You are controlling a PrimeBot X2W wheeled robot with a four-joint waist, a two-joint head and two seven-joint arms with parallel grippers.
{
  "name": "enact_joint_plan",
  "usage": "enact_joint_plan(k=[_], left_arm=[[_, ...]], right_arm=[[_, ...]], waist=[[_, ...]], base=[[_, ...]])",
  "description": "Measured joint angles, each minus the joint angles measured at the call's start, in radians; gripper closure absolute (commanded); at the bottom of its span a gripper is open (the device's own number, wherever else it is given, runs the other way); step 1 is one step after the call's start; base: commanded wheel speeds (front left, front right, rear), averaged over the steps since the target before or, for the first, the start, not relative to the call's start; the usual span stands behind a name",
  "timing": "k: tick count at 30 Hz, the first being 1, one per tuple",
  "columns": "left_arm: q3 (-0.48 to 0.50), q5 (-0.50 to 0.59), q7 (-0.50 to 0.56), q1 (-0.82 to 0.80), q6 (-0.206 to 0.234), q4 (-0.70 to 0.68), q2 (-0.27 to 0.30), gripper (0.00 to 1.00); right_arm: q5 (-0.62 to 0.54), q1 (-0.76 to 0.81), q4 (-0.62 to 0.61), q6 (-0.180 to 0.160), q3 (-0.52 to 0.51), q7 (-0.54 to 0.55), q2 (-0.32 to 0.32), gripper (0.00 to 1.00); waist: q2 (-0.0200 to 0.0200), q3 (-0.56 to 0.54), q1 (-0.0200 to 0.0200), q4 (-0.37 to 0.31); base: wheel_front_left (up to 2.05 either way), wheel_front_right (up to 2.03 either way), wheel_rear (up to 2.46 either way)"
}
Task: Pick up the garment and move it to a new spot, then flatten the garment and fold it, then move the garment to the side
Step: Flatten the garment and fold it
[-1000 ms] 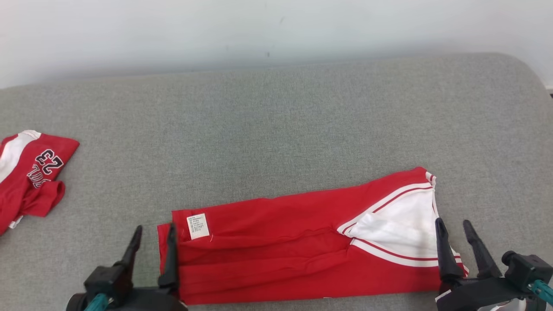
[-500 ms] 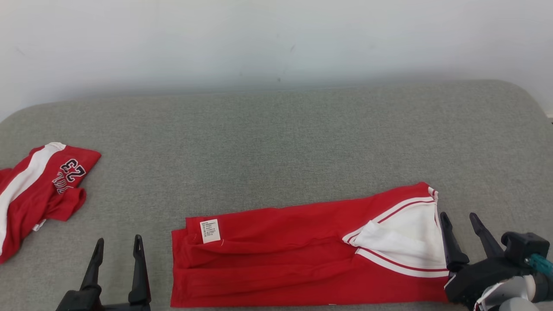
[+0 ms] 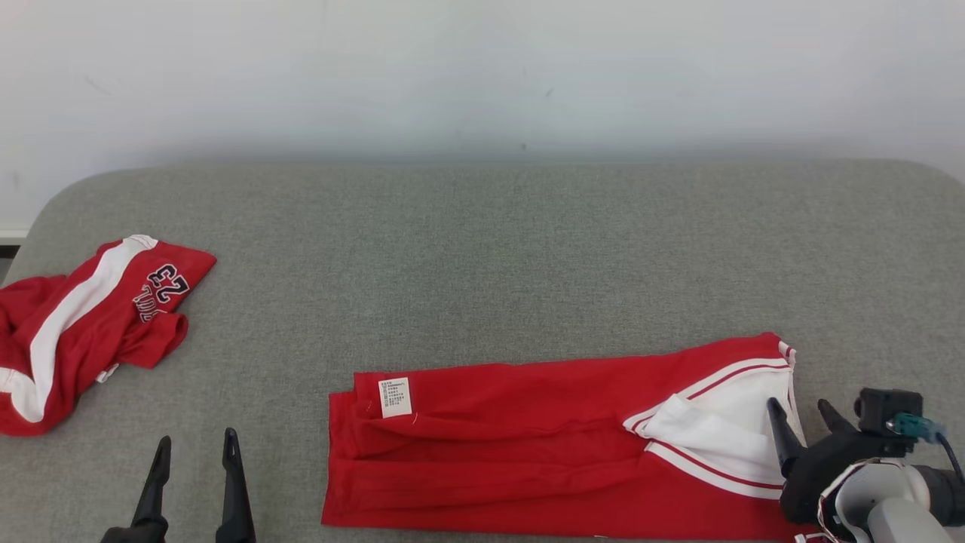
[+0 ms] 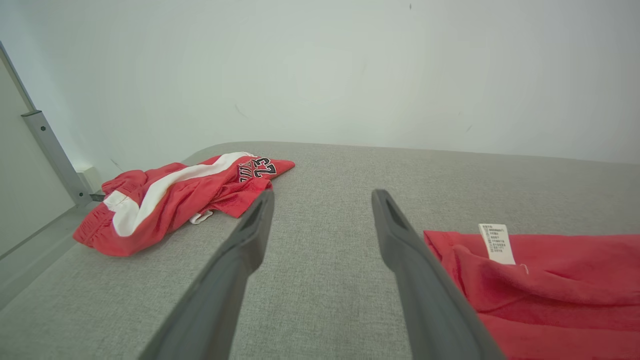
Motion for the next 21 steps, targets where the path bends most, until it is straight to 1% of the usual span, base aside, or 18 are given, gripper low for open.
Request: enact_joint_plan(k=[5, 10, 11, 12, 13, 17, 21], left_arm=[[0.002, 0.006, 0.000, -0.008, -0.012, 0.015, -0.005, 0.00], [0.008, 0.013, 0.000, -0.022, -0.022, 0.026, -0.009, 0.00], [0.010, 0.013, 0.000, -0.022, -0.026, 0.029, -0.010, 0.00], [0.012, 0.015, 0.000, -0.021, -0.028, 0.033, -0.010, 0.00], [0.015, 0.016, 0.000, -0.021, -0.028, 0.036, -0.010, 0.00], [0.021, 0.024, 0.000, -0.019, -0.036, 0.044, -0.011, 0.00], [0.025, 0.030, 0.000, -0.019, -0.038, 0.056, -0.013, 0.00]], right_arm=[[0.000, -0.054, 0.128, 0.000, 0.029, 0.028, -0.004, 0.00], [0.026, -0.087, 0.191, 0.000, 0.063, 0.030, -0.005, 0.00], [0.039, -0.090, 0.196, 0.000, 0.073, 0.033, -0.003, 0.37], [0.050, -0.092, 0.200, -0.002, 0.084, 0.033, -0.003, 0.89], [0.059, -0.094, 0.202, -0.002, 0.096, 0.035, -0.003, 1.00], [0.093, -0.107, 0.212, -0.002, 0.137, 0.028, -0.011, 1.00], [0.115, -0.123, 0.232, 0.001, 0.146, 0.005, -0.049, 1.00]], waist=[[0.0000, 0.010, 0.0000, 0.015], [0.0000, 0.010, 0.0000, 0.025], [0.0000, 0.009, 0.0000, 0.025], [0.0000, 0.008, 0.0000, 0.024], [0.0000, 0.007, 0.0000, 0.022], [0.0000, -0.002, 0.0000, 0.012], [0.0001, -0.014, 0.0001, 0.002]], base=[[0.00, 0.00, 0.00], [0.00, 0.00, 0.00], [0.00, 0.00, 0.00], [0.00, 0.00, 0.00], [0.00, 0.00, 0.00], [0.00, 0.00, 0.00], [0.00, 0.00, 0.00]])
